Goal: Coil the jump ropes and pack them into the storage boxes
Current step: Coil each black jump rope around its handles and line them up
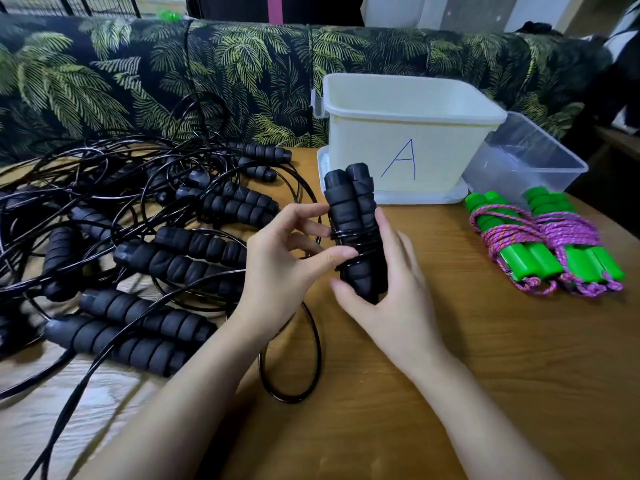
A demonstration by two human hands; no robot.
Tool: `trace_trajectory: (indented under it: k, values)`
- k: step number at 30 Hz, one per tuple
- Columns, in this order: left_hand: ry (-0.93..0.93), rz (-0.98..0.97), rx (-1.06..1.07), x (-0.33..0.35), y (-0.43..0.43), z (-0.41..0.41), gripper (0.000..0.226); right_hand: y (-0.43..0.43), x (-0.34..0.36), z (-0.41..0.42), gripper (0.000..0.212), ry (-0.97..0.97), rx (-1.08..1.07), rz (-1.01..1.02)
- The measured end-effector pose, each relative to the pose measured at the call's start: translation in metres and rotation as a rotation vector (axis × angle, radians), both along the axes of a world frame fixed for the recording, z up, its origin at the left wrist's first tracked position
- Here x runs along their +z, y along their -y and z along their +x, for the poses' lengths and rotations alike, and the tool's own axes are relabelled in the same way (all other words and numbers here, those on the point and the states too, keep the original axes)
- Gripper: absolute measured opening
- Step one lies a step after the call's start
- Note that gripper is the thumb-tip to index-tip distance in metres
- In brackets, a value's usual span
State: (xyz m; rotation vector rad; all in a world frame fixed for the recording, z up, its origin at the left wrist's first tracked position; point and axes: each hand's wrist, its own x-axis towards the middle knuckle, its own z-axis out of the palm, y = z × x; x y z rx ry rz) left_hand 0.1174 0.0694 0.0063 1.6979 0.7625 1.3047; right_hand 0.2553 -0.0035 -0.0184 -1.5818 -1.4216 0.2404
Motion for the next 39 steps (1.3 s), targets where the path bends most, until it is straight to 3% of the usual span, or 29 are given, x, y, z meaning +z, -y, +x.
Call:
trace_trajectory:
  k: [3, 6, 11, 16, 18, 21, 24, 26, 31, 35, 39]
  values:
    - [-0.081, 0.097, -0.067, -0.001, 0.001, 0.000, 0.057, 0.000, 0.001, 0.002, 0.102, -0.040, -0.044, -0.028]
    - [-0.126, 0.175, -0.118, -0.002, -0.003, -0.001, 0.056, -0.002, -0.001, 0.006, 0.094, -0.084, -0.048, -0.002]
    - [-0.134, 0.221, -0.164, 0.000, -0.009, -0.006, 0.044, 0.000, 0.003, 0.007, 0.084, -0.351, 0.053, -0.017]
    - [-0.065, 0.147, -0.038, 0.001, -0.007, -0.006, 0.029, 0.000, 0.007, 0.005, 0.075, -0.441, 0.148, -0.025]
    - [-0.039, 0.038, -0.006, -0.002, -0.009, -0.005, 0.041, 0.001, 0.008, 0.005, 0.070, -0.465, 0.191, -0.015]
    - [-0.086, -0.171, -0.132, -0.004, -0.010, -0.003, 0.061, 0.000, 0.007, 0.007, 0.071, -0.479, 0.232, 0.003]
    - [-0.101, -0.217, -0.293, 0.000, -0.004, 0.000, 0.034, -0.001, 0.006, 0.007, 0.076, -0.474, 0.222, 0.010]
    - [-0.060, -0.225, -0.311, 0.003, -0.002, 0.001, 0.028, -0.001, 0.006, 0.008, 0.079, -0.455, 0.220, 0.013]
    - [-0.040, -0.185, -0.157, -0.005, -0.004, 0.003, 0.024, 0.001, 0.006, 0.003, 0.074, -0.392, 0.247, 0.017]
    - [-0.085, -0.101, -0.005, -0.007, -0.002, 0.005, 0.040, -0.002, 0.001, 0.000, 0.079, -0.301, 0.166, 0.067]
    - [-0.127, -0.071, -0.034, -0.003, -0.006, -0.002, 0.034, -0.002, 0.004, 0.005, 0.074, -0.444, 0.188, 0.070]
